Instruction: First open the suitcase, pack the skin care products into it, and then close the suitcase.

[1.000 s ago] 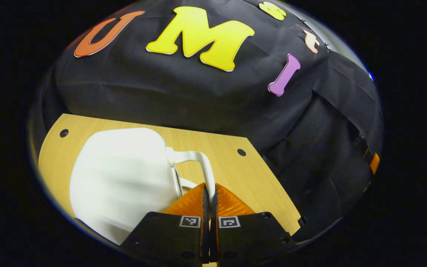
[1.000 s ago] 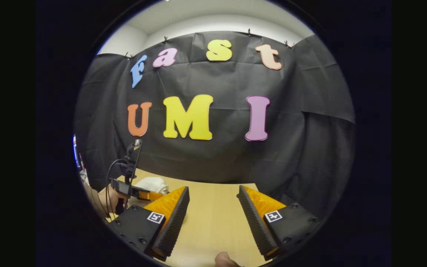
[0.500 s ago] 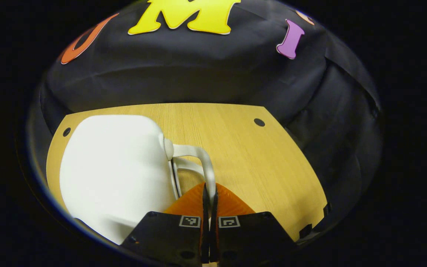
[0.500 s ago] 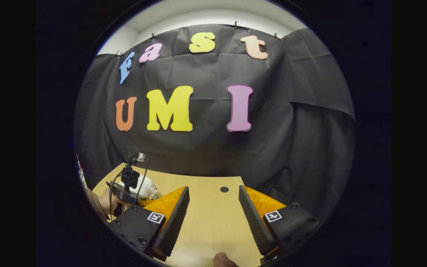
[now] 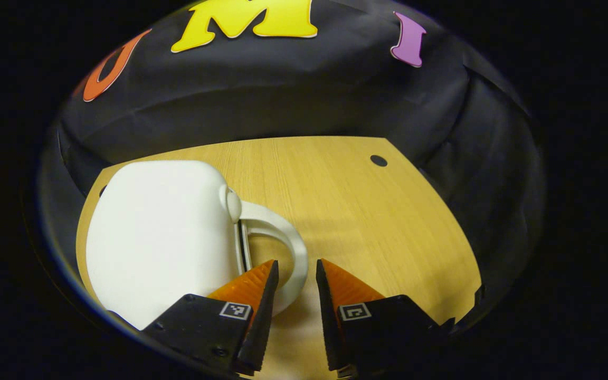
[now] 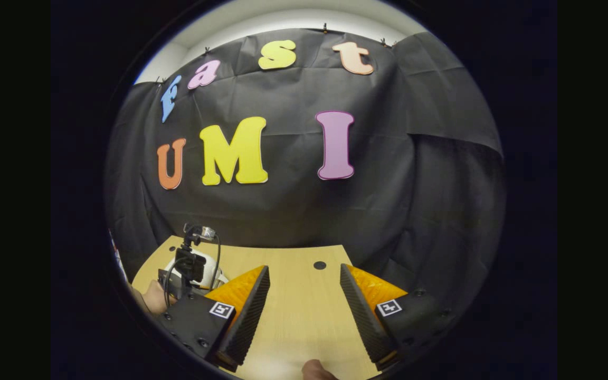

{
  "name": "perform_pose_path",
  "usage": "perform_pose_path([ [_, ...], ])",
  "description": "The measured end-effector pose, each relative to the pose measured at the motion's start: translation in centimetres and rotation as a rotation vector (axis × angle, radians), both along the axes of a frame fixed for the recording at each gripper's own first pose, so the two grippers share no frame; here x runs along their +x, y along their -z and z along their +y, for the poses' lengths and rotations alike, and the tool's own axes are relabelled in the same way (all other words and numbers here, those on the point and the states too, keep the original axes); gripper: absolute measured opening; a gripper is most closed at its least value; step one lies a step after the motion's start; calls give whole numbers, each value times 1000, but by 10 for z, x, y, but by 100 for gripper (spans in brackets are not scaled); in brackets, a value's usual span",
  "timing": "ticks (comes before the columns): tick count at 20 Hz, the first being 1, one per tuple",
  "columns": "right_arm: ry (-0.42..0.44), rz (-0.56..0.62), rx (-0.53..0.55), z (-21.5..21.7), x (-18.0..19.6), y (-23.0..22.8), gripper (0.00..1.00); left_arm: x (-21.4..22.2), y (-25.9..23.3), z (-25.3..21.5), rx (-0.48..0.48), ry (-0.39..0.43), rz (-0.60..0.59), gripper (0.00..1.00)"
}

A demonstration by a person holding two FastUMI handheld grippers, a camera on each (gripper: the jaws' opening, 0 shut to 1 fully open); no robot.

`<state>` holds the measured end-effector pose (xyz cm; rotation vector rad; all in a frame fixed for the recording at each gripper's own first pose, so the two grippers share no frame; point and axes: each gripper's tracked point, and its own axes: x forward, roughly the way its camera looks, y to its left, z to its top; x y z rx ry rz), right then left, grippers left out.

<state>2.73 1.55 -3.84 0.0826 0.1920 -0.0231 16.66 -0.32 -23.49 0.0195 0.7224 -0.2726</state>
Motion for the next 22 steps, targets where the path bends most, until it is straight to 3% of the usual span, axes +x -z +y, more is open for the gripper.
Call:
perform_pose_path([
  [2,-4,-7,-8,12,1,-4,79,0,-33,1,-8,-15,-64,50],
  [7,-34,-36,-41,59,5,-23,79,-7,-155,13,-79,-30,-273,84],
  [10,-44,-84,-54,88,9,-48,79,-7,-238,39,-57,-81,-440,93],
  [11,-51,-102,-58,100,10,-55,79,-9,-240,41,-36,-104,-490,98],
  [12,-54,-117,-66,110,11,-61,79,1,-276,91,-17,-125,-538,99],
  [13,-56,-128,-76,119,12,-65,79,-34,-282,85,0,-147,-582,98],
  [14,-61,-141,-84,130,13,-70,77,-28,-313,93,12,-164,-619,98],
  [18,-77,-191,-104,167,14,-90,79,-46,-338,133,26,-222,-682,98],
  [22,-96,-219,-115,196,15,-103,80,-62,-350,146,-48,-227,-732,98],
])
